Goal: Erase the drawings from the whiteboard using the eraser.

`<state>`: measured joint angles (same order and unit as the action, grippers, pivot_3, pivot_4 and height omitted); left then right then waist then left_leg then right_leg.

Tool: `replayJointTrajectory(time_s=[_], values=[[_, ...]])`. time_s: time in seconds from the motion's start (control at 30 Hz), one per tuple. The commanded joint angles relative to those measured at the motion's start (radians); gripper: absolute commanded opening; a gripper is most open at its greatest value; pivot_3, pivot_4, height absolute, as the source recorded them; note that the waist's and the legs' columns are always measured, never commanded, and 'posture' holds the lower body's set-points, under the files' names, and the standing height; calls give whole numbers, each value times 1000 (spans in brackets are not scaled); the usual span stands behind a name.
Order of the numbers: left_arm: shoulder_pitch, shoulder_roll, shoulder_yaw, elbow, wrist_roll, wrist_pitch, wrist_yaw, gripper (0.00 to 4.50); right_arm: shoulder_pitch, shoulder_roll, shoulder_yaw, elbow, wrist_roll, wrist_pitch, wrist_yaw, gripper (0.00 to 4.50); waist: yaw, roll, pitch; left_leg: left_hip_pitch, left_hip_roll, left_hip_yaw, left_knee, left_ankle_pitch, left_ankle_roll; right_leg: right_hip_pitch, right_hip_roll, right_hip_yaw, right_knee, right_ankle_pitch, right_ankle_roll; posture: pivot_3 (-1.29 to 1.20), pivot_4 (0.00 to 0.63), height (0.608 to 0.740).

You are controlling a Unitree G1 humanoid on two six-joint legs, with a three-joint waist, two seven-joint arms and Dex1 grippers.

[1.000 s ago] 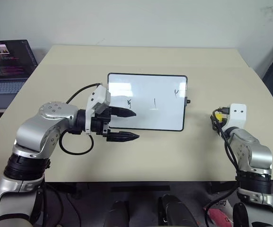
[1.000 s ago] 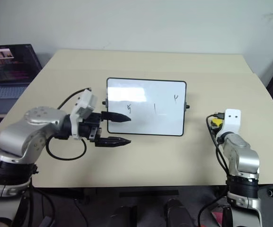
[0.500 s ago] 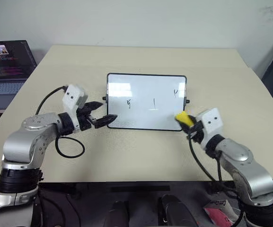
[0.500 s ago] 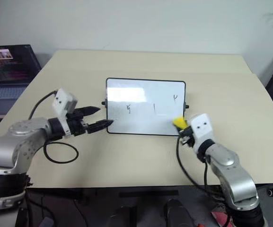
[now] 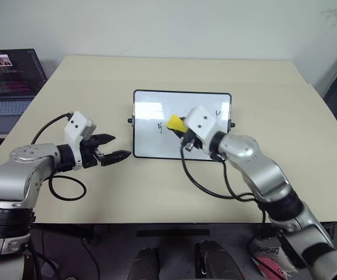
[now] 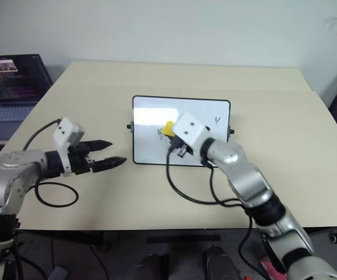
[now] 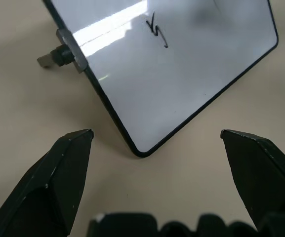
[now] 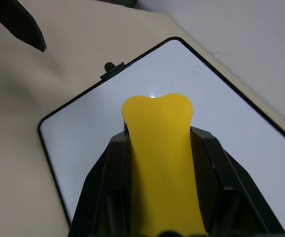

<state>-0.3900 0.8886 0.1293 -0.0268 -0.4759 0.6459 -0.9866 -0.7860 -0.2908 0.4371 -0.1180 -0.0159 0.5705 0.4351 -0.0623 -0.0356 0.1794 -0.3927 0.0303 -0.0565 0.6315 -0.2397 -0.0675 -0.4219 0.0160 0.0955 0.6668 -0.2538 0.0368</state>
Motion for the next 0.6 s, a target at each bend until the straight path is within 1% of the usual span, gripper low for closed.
replayJointTrajectory(time_s=[0.03, 0.17, 0.3, 0.43, 0.6], values=[[-19, -7, 30, 8, -12, -75, -47, 4500, -92, 55, 24, 158, -60, -90, -1, 1300, 0, 0, 0, 0, 0, 0, 0, 0, 0, 0, 0, 0, 0, 0, 0, 0, 150, 740], [-7, 7, 26, -7, -30, -69, -91, 4500, -176, 116, 28, 336, -109, -157, -6, 1300, -2, 0, 0, -1, 0, 0, 0, 0, 0, -1, 0, -1, 0, 0, 0, 0, 150, 740], [14, 14, 17, -23, -14, -75, -103, 4500, -208, 156, 25, 457, -145, -209, -15, 1300, -3, 0, 0, -2, 0, -1, 0, 0, 0, -1, -1, -1, 0, 0, 0, 0, 150, 740], [30, 14, 16, -45, -13, -72, -102, 4500, -188, 168, 37, 520, -182, -221, -4, 1300, -4, 0, 0, -2, 0, -1, 0, 0, 0, -1, -1, -2, 1, 0, 0, 0, 150, 740], [39, 15, 16, -63, -15, -68, -99, 4500, -110, 139, 81, 522, -218, -185, 80, 1300, -4, -1, 0, 0, -1, -1, 0, 0, 0, -1, -1, -1, 4, 0, 0, 0, 150, 740]])
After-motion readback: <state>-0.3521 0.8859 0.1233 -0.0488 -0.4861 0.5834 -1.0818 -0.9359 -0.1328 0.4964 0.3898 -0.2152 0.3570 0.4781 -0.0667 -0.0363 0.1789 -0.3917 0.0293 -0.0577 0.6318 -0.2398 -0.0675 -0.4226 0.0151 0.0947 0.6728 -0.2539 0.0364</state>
